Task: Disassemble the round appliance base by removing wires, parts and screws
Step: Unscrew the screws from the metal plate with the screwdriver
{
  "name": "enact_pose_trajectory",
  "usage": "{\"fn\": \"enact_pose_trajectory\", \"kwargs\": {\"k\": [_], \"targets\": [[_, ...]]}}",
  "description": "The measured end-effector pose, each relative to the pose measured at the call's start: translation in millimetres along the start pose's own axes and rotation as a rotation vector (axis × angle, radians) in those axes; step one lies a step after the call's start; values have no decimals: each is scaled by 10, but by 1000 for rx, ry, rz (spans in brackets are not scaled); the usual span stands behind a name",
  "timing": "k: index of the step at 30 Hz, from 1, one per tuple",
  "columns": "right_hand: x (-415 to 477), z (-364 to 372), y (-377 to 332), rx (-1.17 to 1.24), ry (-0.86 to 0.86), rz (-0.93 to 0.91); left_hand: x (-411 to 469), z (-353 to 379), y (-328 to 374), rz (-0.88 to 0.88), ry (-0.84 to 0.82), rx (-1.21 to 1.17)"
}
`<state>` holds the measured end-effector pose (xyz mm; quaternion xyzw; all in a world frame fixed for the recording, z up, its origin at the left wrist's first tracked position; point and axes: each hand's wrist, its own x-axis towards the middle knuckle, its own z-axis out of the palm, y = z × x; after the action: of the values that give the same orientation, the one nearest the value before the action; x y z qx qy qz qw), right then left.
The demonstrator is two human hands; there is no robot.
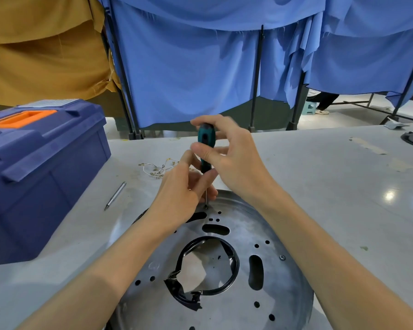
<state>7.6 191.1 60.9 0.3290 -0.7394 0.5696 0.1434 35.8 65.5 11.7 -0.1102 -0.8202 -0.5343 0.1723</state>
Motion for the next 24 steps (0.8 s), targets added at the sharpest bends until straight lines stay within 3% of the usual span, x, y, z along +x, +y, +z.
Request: {"fn": "enact_pose_trajectory", "kwargs": {"k": [6,24], "targets": [[28,-48,13,-34,80,-5,7,10,-23,-31,-5,-23],[27,-28,9,41,9,-4,-6,12,-14,-23,8,7]]}}
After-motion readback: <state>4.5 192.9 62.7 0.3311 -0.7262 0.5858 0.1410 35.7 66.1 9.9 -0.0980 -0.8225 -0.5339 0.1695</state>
